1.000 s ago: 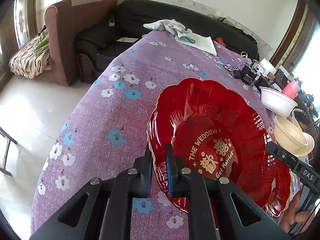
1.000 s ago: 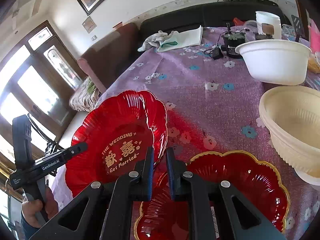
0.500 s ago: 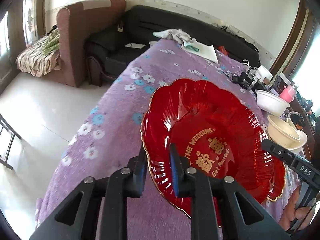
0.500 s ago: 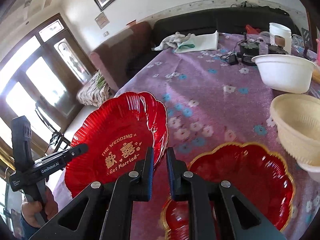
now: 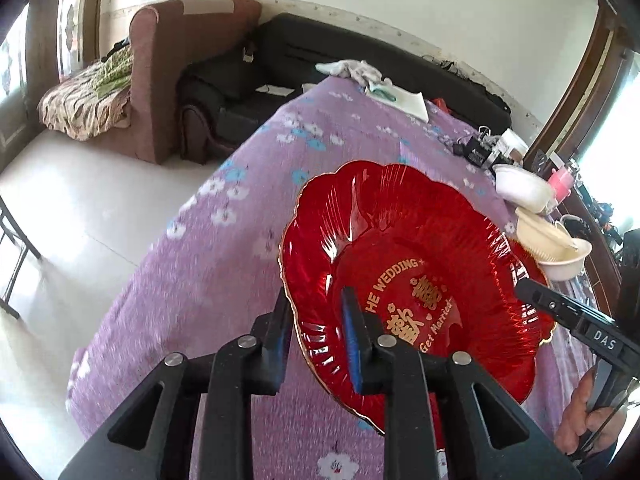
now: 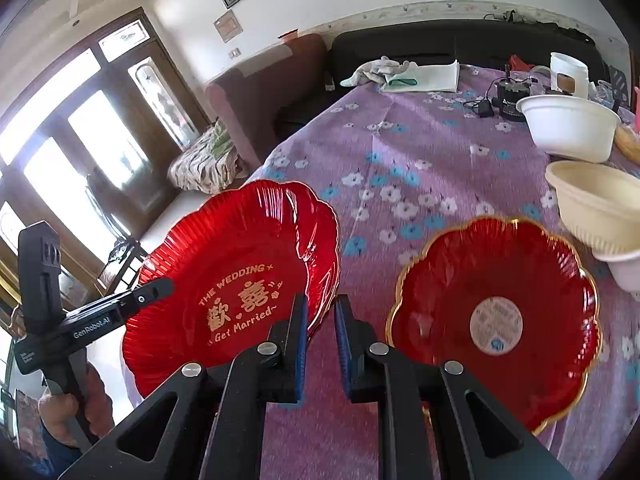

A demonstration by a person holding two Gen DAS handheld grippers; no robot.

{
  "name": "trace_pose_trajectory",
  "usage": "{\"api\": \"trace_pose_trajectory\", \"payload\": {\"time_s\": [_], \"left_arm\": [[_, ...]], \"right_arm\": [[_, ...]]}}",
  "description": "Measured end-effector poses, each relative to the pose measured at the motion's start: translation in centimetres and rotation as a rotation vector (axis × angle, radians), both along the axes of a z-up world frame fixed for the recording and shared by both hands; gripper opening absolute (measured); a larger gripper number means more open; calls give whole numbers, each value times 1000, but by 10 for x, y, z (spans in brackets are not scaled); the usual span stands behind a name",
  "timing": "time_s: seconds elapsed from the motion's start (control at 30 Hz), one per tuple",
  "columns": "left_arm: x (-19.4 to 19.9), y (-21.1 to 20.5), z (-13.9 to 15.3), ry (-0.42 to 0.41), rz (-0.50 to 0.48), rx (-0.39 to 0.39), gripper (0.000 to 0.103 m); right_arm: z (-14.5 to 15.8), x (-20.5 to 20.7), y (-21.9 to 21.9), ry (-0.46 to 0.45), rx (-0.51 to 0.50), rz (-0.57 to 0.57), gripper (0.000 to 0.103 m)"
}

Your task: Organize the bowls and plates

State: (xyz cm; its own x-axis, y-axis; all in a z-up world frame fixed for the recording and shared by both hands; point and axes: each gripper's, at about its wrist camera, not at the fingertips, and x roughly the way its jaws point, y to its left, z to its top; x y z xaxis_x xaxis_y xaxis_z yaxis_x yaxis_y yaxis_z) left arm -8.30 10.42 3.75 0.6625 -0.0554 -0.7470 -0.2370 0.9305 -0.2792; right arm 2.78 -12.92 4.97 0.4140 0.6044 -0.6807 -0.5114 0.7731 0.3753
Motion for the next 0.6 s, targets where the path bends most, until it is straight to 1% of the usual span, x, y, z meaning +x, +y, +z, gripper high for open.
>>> {"api": "trace_pose_trajectory", "payload": {"time_s": [0.13,0.5,0.57,0.6], "left_arm": [[-3,-2,-8,16,-1,-7,21],[-5,2,-17,35,11,-25,22],[-5,3,-18,38,9,-27,25],[-5,3,-18,37,9,-30,28]], "right_arm": [[-5,-5,-1,7,-10,3,17],[-24,-4,2,52,-27,12,17],[-24,-4,3,51,-29,17,17],[-24,-3,3,52,-31,20,17]]}}
